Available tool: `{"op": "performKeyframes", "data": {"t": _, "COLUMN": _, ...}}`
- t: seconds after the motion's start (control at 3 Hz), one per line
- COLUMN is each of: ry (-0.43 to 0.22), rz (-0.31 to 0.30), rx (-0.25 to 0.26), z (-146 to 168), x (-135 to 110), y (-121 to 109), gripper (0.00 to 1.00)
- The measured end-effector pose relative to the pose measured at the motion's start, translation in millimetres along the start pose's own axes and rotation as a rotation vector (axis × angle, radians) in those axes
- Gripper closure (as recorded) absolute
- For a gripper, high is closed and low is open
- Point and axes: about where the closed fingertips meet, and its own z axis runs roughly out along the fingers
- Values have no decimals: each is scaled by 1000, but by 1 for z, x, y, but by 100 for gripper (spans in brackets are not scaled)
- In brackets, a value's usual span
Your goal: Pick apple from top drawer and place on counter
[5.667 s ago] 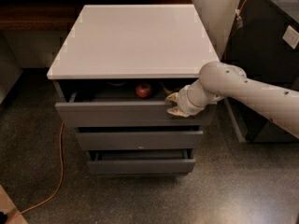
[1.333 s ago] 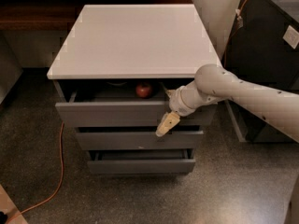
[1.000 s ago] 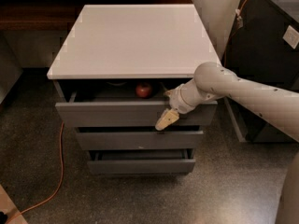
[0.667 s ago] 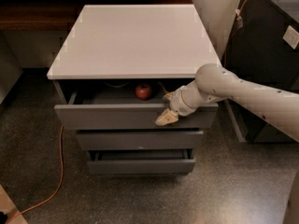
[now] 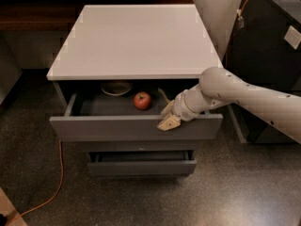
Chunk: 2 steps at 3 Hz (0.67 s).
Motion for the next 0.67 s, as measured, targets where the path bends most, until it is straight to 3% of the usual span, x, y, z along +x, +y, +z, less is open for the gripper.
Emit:
{"op": "performKeyframes", "data": {"t": 0.33, "ry": -17, "rz": 18, "rx": -35, "z": -8, "x": 1, "y": 31, "gripper": 100}}
{"op": "performKeyframes", "data": {"t": 0.67, "ry": -19, "rz": 21, "rx": -39, "z": -9, "x": 1, "y": 33, "gripper": 100}}
